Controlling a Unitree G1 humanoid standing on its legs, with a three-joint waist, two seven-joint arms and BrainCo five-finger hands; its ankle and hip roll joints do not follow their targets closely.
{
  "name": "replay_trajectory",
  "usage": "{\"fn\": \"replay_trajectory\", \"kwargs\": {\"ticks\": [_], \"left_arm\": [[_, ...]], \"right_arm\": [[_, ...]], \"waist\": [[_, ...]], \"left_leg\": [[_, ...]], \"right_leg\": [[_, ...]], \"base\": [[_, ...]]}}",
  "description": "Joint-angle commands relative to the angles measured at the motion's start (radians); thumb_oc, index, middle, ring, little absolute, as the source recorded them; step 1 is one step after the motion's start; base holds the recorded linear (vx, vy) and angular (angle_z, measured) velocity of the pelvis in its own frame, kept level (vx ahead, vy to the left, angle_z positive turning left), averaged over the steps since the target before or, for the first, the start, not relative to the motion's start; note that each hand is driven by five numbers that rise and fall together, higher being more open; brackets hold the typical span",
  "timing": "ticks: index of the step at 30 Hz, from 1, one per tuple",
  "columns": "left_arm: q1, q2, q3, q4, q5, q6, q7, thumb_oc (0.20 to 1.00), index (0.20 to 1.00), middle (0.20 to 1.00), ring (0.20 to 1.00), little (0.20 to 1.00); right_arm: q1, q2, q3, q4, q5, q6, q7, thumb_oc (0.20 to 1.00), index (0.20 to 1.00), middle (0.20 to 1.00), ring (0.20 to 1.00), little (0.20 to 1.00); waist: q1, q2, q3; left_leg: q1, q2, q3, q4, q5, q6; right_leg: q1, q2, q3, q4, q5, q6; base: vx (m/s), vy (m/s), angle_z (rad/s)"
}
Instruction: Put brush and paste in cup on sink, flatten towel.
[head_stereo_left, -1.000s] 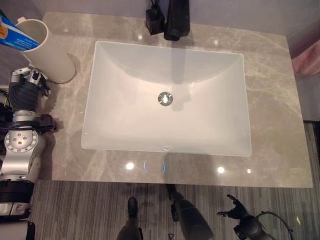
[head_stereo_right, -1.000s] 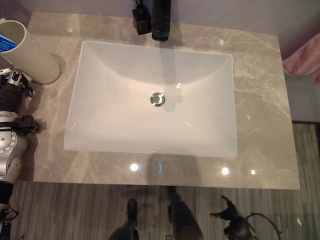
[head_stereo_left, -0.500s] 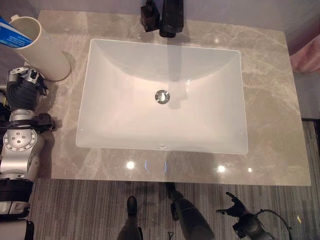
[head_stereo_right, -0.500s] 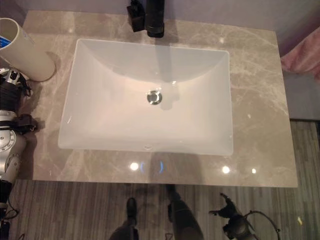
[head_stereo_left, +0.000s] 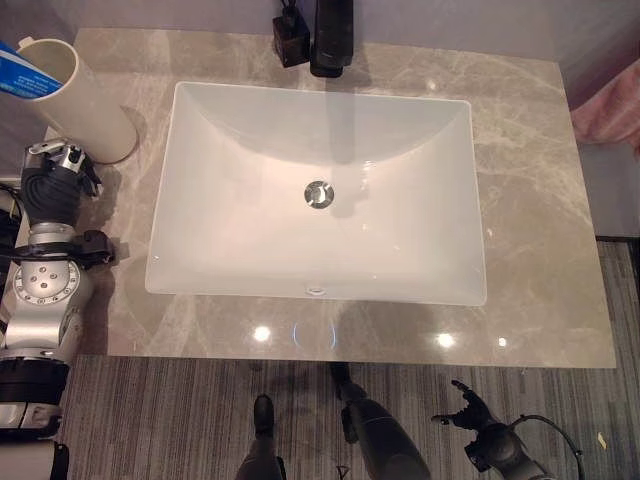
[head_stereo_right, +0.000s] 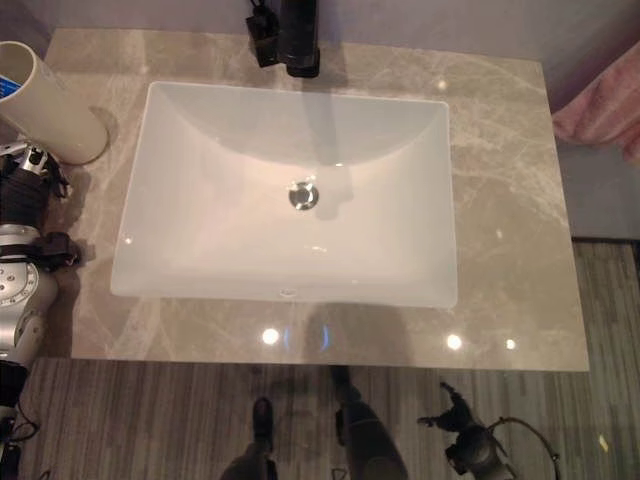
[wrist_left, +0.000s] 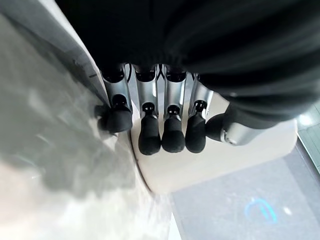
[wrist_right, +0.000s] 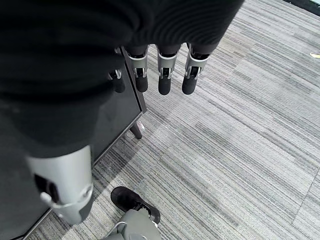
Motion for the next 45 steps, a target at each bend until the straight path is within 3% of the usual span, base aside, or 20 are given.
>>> {"fn": "replay_trajectory", "kwargs": {"ticks": [1, 17, 29, 45], "left_arm": [[-0.068, -0.021, -0.034, 0.017, 0.005, -0.026, 0.013, 0.2, 0.2, 0.2, 0.2, 0.2], [-0.132, 0.014, -0.057, 0.069, -0.011, -0.032, 0.037, 0.2, 0.2, 0.2, 0.2, 0.2], [0.032, 0.026, 0.038, -0.01, -0.007, -0.032, -0.001, 0.2, 0.2, 0.2, 0.2, 0.2], [-0.177, 0.099, -0.052, 0.145, -0.038, -0.032, 0.044, 0.2, 0.2, 0.2, 0.2, 0.2]], "right_arm": [[-0.004, -0.047, 0.021, -0.018, 0.032, -0.013, -0.022, 1.0, 1.0, 1.0, 1.0, 1.0], [-0.001, -0.051, 0.005, 0.0, 0.049, -0.022, -0.035, 1.0, 1.0, 1.0, 1.0, 1.0], [0.01, -0.059, -0.022, 0.001, 0.038, -0.022, -0.034, 1.0, 1.0, 1.0, 1.0, 1.0], [0.003, -0.071, -0.016, 0.023, 0.054, -0.021, -0.04, 1.0, 1.0, 1.0, 1.0, 1.0]], "waist": [[-0.01, 0.021, 0.02], [-0.018, 0.036, 0.019], [-0.007, 0.056, 0.008], [-0.019, 0.059, 0.024]], "left_leg": [[0.18, -0.039, 0.036, 0.001, -0.019, 0.036], [0.152, -0.02, 0.021, 0.001, 0.021, 0.01], [0.161, -0.018, 0.009, 0.001, 0.013, 0.01], [0.107, -0.002, 0.002, 0.001, 0.071, -0.008]], "right_leg": [[-0.122, 0.006, -0.012, 0.102, 0.019, 0.064], [-0.156, 0.008, -0.051, 0.14, -0.011, 0.059], [-0.163, -0.007, -0.066, 0.18, -0.03, 0.061], [-0.209, 0.004, -0.089, 0.189, -0.04, 0.053]], "base": [[0.0, 0.0, 0.0], [0.0, -0.005, 0.01], [0.01, 0.002, 0.05], [-0.01, -0.007, 0.03]]}}
